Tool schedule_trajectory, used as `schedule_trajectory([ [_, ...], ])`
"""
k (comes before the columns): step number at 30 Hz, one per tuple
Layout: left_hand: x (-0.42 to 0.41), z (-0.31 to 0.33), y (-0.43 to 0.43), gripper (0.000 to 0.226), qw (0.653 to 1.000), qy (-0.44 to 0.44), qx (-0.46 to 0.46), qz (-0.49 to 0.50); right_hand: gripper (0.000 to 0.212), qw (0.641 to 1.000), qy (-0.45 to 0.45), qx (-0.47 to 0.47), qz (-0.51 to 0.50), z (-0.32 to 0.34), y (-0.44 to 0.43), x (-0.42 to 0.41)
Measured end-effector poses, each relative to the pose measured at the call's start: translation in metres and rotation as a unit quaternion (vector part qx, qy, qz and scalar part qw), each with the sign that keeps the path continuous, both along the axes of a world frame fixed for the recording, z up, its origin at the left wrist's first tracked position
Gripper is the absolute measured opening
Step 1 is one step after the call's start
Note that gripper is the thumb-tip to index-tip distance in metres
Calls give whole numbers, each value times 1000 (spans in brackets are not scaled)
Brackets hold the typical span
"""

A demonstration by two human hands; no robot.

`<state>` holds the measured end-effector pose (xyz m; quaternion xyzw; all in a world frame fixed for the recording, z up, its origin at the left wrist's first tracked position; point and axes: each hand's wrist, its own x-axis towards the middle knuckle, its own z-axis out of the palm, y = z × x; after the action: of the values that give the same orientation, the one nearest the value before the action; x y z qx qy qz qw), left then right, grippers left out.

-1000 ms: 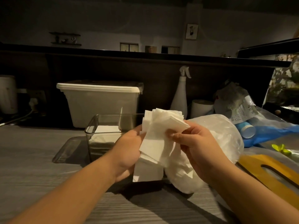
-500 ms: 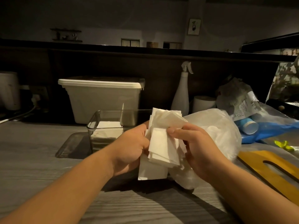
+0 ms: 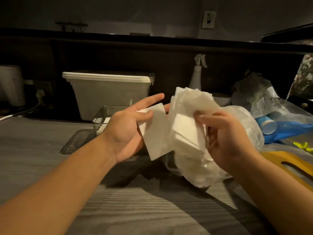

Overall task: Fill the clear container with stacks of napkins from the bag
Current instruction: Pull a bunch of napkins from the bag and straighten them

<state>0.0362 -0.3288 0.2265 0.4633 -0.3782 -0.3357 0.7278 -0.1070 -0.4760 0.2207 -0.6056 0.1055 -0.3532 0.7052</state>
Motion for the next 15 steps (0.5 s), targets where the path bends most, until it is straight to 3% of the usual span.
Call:
schedule_trajectory([
  [3,-1,0,0,45,1000,5,-2,0,27,988,53,-101,100,-4,12,1],
  [6,-7,-2,0,45,1000,-15,21,-14,22,979,53,-193,41,-12,24,10],
  [12,-8,-3,4,54,997,-65,8,-36,24,975,18,-220,-10,-22,39,21],
  [15,-4,-4,4,86,991,-131,-13,-38,28,982,15,-190,0,-19,39,20],
])
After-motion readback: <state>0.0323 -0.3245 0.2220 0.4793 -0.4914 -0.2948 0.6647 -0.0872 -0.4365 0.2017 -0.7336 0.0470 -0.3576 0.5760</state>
